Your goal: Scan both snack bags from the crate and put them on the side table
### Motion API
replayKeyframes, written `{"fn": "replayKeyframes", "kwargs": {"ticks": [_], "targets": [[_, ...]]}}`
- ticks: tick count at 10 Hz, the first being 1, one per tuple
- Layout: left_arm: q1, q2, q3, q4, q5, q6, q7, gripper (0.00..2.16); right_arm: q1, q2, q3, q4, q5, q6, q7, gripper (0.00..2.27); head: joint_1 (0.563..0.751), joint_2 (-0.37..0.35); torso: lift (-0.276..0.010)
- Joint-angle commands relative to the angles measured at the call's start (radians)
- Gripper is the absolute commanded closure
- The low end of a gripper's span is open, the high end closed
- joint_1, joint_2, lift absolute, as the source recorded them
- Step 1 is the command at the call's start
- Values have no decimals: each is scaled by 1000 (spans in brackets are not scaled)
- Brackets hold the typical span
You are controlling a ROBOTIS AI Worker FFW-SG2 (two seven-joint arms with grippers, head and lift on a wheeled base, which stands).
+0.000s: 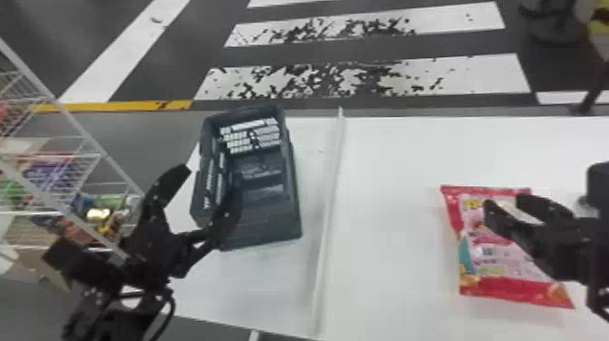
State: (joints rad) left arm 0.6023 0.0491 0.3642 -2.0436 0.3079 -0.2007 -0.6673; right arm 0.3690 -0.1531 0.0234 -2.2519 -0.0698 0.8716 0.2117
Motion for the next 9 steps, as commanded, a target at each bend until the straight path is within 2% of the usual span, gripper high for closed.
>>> {"fn": "replayKeyframes", "kwargs": {"ticks": [1, 3, 5, 9], "targets": [[-7, 0, -2, 8, -1, 4, 0, 87, 5, -5, -117, 5, -11, 42, 0, 117, 695, 169, -87], [-15, 0, -7, 22, -3, 4, -2, 87, -2, -20, -234, 98, -21, -1, 3, 120, 695, 46, -87], [-21, -1, -10, 28, -6, 7, -2, 87, -22, -49, -278, 190, -21, -53, 5, 120, 695, -56, -87], [-19, 0, -10, 28, -6, 10, -6, 87, -173, -134, -270, 445, -13, -84, 46, 120, 695, -141, -87]]}}
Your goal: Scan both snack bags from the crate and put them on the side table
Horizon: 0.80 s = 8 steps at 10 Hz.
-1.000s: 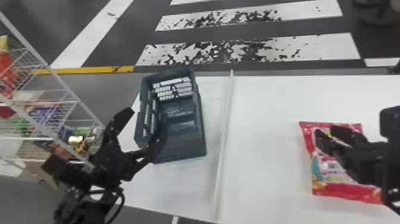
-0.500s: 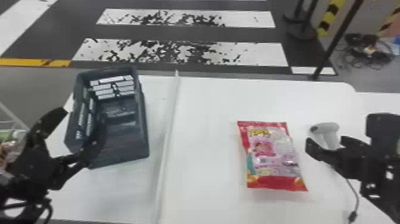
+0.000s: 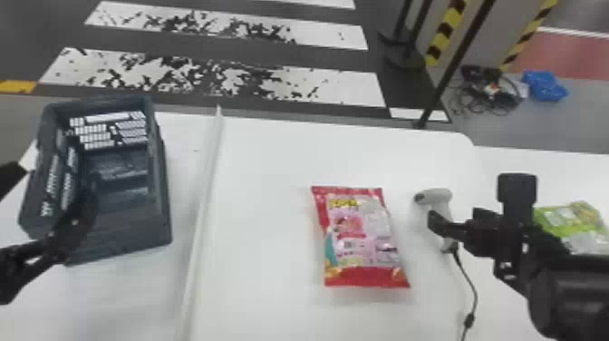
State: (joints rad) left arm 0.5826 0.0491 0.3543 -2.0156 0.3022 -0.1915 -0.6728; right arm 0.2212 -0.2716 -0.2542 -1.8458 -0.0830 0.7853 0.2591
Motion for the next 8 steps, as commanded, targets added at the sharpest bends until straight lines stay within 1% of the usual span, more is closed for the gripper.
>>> {"fn": "replayKeyframes", "kwargs": {"ticks": [1, 2, 3, 4, 5, 6, 7, 8], "targets": [[0, 0, 0, 0, 0, 1, -1, 87, -59, -26, 15, 85, 5, 9, 17, 120, 695, -153, -87], [0, -1, 0, 1, 0, 1, -1, 87, -89, -49, 39, 135, 11, 24, 22, 120, 695, -160, -87], [0, -1, 2, 1, 0, 1, -1, 87, -114, -55, 49, 180, 16, 24, 45, 154, 695, -163, -87], [0, 0, 3, 3, 2, 1, -1, 87, -135, -58, 59, 220, 20, 24, 69, 400, 695, -166, -87], [0, 0, 5, 3, 3, 1, -1, 87, -154, -66, 70, 241, 29, 24, 78, 869, 695, -162, -87], [2, 0, 5, 1, 3, 4, -1, 87, -166, -66, 81, 250, 40, 55, 78, 1835, 695, -160, -87], [2, 0, 5, 3, 3, 4, -1, 87, -172, -66, 88, 254, 55, 79, 71, 2256, 695, -160, -87], [2, 0, 5, 3, 3, 4, -2, 87, -174, -66, 88, 252, 55, 79, 72, 2256, 695, -161, -87]]}}
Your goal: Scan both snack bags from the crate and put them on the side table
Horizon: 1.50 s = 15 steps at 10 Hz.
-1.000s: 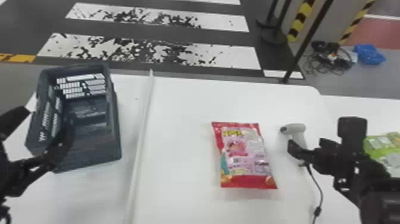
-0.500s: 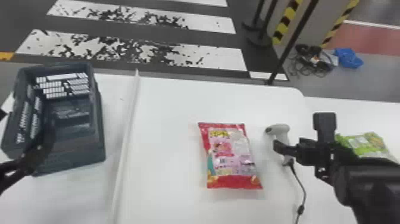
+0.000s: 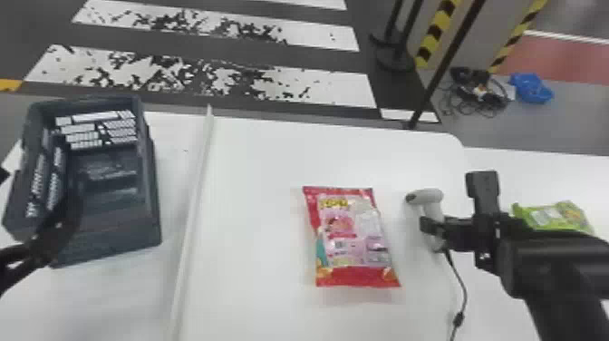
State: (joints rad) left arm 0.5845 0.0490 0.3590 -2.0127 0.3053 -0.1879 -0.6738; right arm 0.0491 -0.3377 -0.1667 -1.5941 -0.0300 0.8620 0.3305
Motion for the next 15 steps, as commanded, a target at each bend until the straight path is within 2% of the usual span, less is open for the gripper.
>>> {"fn": "replayKeyframes", "kwargs": {"ticks": [1, 3, 6, 9, 11, 15], "targets": [[0, 0, 0, 0, 0, -3, 0, 87, 3, -1, 1, -12, -1, 9, 1, 2256, 695, -163, -87], [0, 0, 3, -3, 2, 0, -1, 87, 46, 5, -27, -130, -15, 85, -4, 2256, 695, -162, -87], [-3, -1, 2, -1, 2, 0, -1, 87, 192, 35, -67, -512, -28, 365, -7, 2256, 695, -152, -87], [-6, -1, 0, 0, 0, 3, -1, 87, 308, 68, -27, -785, -34, 555, -5, 2256, 695, -99, -87], [-8, -1, 0, 11, 2, 3, -1, 87, 353, 82, 22, -886, -31, 650, -5, 2256, 695, -34, -87], [-12, -1, -2, 15, 0, 3, -1, 87, 354, 82, 190, -940, 45, 687, -5, 2256, 695, 67, -87]]}}
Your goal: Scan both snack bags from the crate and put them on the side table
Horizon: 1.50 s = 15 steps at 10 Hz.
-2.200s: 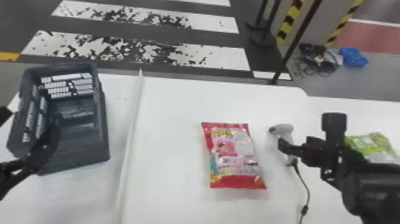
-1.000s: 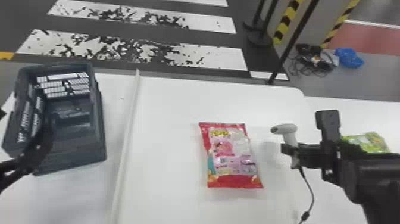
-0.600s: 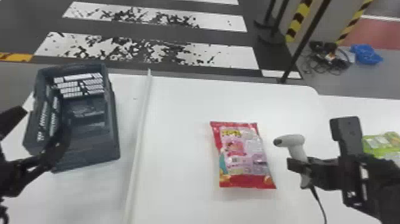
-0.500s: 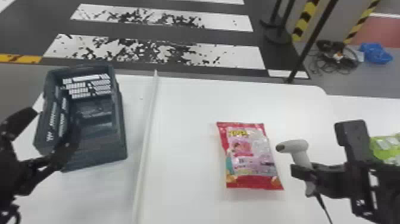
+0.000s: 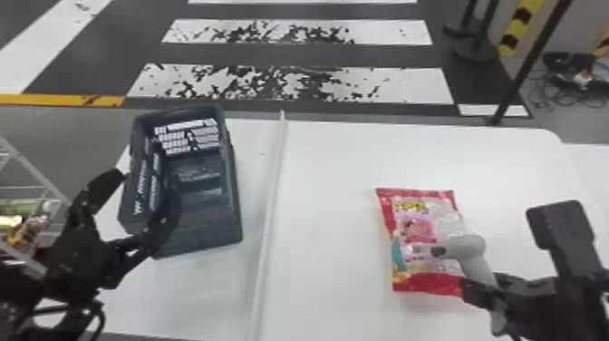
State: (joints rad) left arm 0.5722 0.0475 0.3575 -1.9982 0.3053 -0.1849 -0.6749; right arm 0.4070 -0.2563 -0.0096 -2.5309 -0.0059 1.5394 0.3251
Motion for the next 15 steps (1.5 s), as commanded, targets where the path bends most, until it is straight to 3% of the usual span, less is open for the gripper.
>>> {"fn": "replayKeyframes", "kwargs": {"ticks": [1, 4, 7, 12, 15], "targets": [[0, 0, 0, 1, 0, 0, 0, 87, -11, 0, 76, -3, 49, 15, -1, 2256, 695, 92, -87], [0, -2, -2, 1, -2, 0, 0, 87, -69, 5, 180, 34, 110, 18, -29, 2256, 695, 136, -87], [0, -2, 0, 1, -2, 0, 0, 87, -94, 12, 221, 72, 141, 31, -41, 2256, 695, 158, -87], [5, -2, -2, -8, -2, 0, 2, 87, -100, 14, 215, 66, 139, 28, -47, 2256, 695, 161, -87], [12, -3, -26, -30, -2, 6, 32, 87, -100, 14, 126, 49, 116, 18, -58, 2256, 695, 138, -87]]}}
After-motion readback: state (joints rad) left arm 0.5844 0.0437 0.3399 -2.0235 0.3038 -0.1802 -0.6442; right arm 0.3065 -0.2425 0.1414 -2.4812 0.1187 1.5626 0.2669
